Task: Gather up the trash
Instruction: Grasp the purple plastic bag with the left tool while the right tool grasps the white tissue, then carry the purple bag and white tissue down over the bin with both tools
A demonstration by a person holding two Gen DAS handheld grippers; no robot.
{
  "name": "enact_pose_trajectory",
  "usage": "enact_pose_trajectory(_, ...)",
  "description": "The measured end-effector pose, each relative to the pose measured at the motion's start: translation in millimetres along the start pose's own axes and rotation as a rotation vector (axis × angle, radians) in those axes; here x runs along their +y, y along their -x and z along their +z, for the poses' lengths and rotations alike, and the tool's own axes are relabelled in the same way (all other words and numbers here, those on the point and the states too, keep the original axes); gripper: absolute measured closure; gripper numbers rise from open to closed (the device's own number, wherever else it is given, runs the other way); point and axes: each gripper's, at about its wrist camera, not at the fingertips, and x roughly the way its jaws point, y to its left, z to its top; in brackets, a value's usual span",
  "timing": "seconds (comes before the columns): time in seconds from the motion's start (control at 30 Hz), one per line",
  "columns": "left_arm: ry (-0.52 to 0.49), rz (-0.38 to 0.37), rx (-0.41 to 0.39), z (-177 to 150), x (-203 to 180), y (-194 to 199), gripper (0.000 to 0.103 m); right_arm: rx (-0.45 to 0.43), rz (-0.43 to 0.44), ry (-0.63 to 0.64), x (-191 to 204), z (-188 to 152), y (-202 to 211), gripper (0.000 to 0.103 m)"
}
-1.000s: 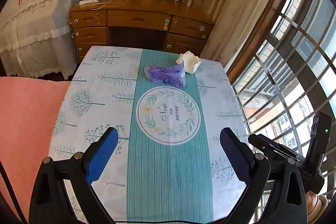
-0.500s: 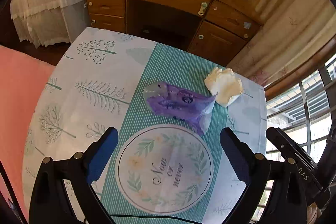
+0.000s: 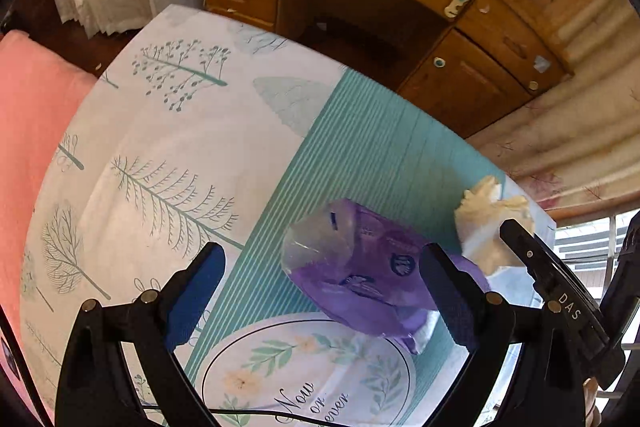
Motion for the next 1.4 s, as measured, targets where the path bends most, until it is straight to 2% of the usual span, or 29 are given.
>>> enact_pose_trajectory(0.03,0.005,0.006,0.008,0.4,1.8,-4.7,0.006,0.007,-0.003,0.017,2.3,-0.4,-4.5,0.043)
enact_pose_trajectory(0.1,0.007,0.012,0.023,-1.5,4.4,-13.0,0.006,0.004,-0.012,0.051,6.4,-1.9,-9.2,0.064)
enact_pose_trajectory(0.13,0.006,0.018,0.032,-1.8,5.1,-17.6,0.006,0.000,-0.015,0.070,8.8,-3.5,-9.9,0.067)
enact_pose_trajectory(0.4,-0.035,0.025,0.079,-9.8,-6.3,-45.8,0.006,-0.012,0.019,0.143,15.3,-18.7,-3.2,0.072)
enact_pose_trajectory(0.7,-0.119,0.036,0.157,-37.8,-26.5,-70.8,0.006,0.012,0.065,0.065,15.4,-56.5,10.3,0.072)
enact_pose_trajectory(1.03,-0.207,0.127,0.122,-64.3,-47.4,-78.1,0.008,0.005,0.044,0.014,16.5,-86.7,23.9,0.072)
enact_pose_trajectory(1.1,-0.220,0.132,0.111,-67.2,-47.4,-76.4,0.014,0.010,0.046,0.002,15.1,-90.6,26.7,0.073)
enact_pose_trajectory(1.2,-0.253,0.136,0.090,-77.8,-49.7,-66.3,0.034,0.014,0.047,-0.016,13.2,-97.2,31.1,0.074)
enact_pose_trajectory(1.27,-0.281,0.134,0.079,-82.1,-46.6,-61.2,0.060,0.016,0.047,-0.026,13.6,-103.0,33.8,0.074)
enact_pose_trajectory(1.33,-0.295,0.114,0.078,-86.0,-41.0,-56.3,0.078,0.017,0.045,-0.035,14.1,-110.5,36.7,0.074)
enact_pose_trajectory(1.4,-0.295,0.071,0.092,-91.9,-34.6,-52.7,0.089,0.019,0.042,-0.041,15.9,-117.6,40.1,0.074)
